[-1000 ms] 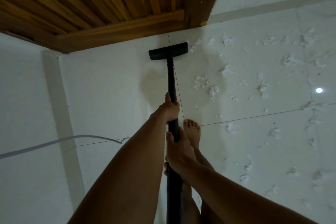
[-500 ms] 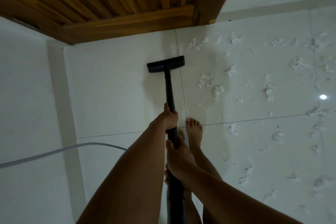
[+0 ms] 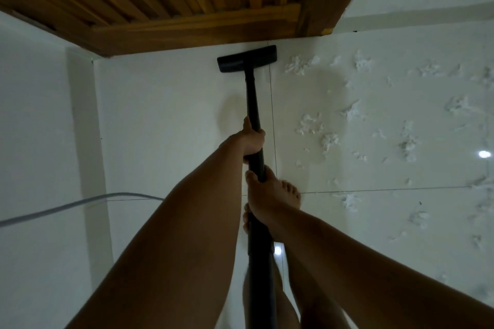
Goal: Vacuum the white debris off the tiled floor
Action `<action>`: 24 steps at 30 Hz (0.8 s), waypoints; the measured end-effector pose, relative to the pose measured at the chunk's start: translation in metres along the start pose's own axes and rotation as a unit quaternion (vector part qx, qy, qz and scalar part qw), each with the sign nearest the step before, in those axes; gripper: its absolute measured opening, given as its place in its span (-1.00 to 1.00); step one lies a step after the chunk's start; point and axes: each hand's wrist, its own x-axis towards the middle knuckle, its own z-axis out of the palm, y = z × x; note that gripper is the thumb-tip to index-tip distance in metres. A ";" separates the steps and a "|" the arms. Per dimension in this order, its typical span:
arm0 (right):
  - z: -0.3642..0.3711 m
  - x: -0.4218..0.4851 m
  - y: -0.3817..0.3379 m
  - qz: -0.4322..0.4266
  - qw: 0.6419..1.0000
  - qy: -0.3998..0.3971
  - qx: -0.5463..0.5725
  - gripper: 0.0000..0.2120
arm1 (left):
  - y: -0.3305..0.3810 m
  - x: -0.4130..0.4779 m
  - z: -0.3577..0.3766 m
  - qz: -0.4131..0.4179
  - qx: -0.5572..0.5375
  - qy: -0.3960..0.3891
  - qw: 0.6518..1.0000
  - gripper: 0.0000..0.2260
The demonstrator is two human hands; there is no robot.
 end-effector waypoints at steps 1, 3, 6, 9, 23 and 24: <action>0.004 0.005 -0.003 0.013 1.000 -0.013 0.006 -0.68 | 0.002 0.003 -0.005 0.003 0.002 0.003 1.000 -0.40; 0.016 0.012 -0.007 0.029 0.999 -0.024 0.018 -0.69 | 0.007 0.008 -0.014 0.005 0.005 0.011 1.000 -0.41; 0.021 0.027 -0.009 0.027 0.998 -0.041 0.031 -0.71 | 0.011 0.013 -0.021 0.002 0.012 0.010 1.000 -0.42; 0.024 0.024 -0.008 0.028 0.997 -0.025 0.064 -0.72 | 0.009 0.014 -0.021 0.002 0.011 0.011 1.000 -0.42; 0.021 -0.056 0.073 0.025 0.998 -0.055 -0.001 -0.67 | -0.072 -0.046 0.037 -0.038 0.054 -0.022 0.998 -0.38; 0.025 -0.059 0.090 0.064 0.995 -0.064 0.047 -0.71 | -0.081 -0.054 0.045 -0.041 0.058 -0.026 0.997 -0.38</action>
